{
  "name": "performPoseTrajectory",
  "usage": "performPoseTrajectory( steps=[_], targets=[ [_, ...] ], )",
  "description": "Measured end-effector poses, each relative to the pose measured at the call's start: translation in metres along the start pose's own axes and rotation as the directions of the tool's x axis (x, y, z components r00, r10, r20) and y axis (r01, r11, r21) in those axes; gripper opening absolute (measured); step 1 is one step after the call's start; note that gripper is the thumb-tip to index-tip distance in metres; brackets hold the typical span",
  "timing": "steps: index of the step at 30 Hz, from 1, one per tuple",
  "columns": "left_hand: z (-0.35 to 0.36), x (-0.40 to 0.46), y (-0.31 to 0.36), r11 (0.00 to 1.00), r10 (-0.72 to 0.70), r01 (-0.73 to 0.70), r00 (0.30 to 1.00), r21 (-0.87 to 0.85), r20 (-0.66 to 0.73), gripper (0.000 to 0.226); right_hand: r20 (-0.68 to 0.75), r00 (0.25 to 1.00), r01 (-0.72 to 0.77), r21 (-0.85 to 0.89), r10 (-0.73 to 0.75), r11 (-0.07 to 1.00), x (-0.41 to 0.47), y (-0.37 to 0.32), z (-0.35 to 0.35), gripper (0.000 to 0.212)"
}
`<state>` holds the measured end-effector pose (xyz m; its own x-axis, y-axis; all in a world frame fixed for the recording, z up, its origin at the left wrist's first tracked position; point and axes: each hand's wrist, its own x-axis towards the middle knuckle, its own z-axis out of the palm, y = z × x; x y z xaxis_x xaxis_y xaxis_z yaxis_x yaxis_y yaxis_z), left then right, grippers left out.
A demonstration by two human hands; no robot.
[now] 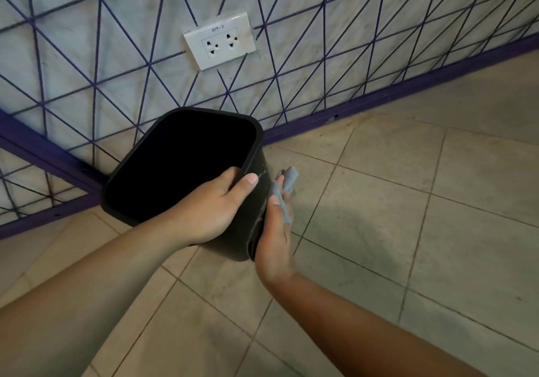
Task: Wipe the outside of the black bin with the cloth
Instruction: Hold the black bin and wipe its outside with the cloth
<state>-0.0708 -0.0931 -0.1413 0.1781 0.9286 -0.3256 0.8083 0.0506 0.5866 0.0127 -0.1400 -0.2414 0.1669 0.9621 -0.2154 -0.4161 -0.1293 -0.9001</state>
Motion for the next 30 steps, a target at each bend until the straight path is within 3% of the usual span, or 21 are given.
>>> performPoseTrajectory(
  steps=[2,4,6,8,11,13,14,16,20,24,27,30],
  targets=[
    [0.001,0.000,0.000,0.998,0.062,-0.062,0.998,0.000,0.028,0.042,0.003,1.000,0.025,-0.060,-0.024,0.998,0.008,-0.005,0.010,0.075],
    [0.002,0.000,-0.001,0.994,0.104,-0.102,0.993,-0.029,0.051,0.041,-0.001,0.998,0.058,-0.119,-0.058,0.991,0.021,-0.008,0.020,0.088],
    [0.004,-0.001,-0.002,0.991,0.126,-0.123,0.990,-0.059,0.060,0.041,-0.065,0.996,0.050,-0.058,-0.054,0.997,0.036,-0.010,0.026,0.100],
    [0.007,-0.002,-0.003,0.988,0.146,-0.142,0.987,-0.064,0.063,0.041,-0.119,0.991,0.057,-0.018,-0.059,0.998,0.047,-0.013,0.027,0.099],
    [0.007,-0.001,-0.005,0.986,0.146,-0.141,0.988,-0.084,0.048,0.040,-0.143,0.989,0.037,0.075,-0.026,0.996,0.074,-0.012,0.019,0.076],
    [0.008,0.001,-0.007,0.985,0.143,-0.140,0.989,-0.099,0.023,0.039,-0.176,0.981,-0.052,0.167,0.082,0.985,0.089,-0.013,0.018,0.058],
    [0.008,0.001,-0.007,0.985,0.140,-0.138,0.990,-0.103,0.018,0.039,-0.202,0.974,-0.069,0.155,0.100,0.985,0.087,-0.014,0.020,0.051],
    [0.008,0.001,-0.007,0.984,0.146,-0.141,0.989,-0.113,0.034,0.041,-0.220,0.975,0.029,-0.008,-0.030,1.000,0.066,-0.010,0.026,0.044],
    [0.007,0.001,-0.007,0.982,0.159,-0.150,0.985,-0.115,0.067,0.043,-0.161,0.974,0.143,-0.104,-0.159,0.984,0.052,-0.008,0.022,0.050],
    [0.009,0.003,-0.007,0.983,0.149,-0.144,0.988,-0.112,0.033,0.042,-0.143,0.988,0.048,-0.027,-0.051,0.998,0.083,-0.012,0.013,0.057],
    [0.009,0.003,-0.007,0.977,0.174,-0.167,0.984,-0.132,0.047,0.041,-0.089,0.986,0.130,-0.122,-0.142,0.984,0.045,-0.002,0.024,0.076],
    [0.010,0.003,-0.009,0.979,0.172,-0.166,0.984,-0.121,0.041,0.041,-0.115,0.981,0.137,-0.135,-0.153,0.981,0.052,0.004,0.018,0.073]
  ],
)
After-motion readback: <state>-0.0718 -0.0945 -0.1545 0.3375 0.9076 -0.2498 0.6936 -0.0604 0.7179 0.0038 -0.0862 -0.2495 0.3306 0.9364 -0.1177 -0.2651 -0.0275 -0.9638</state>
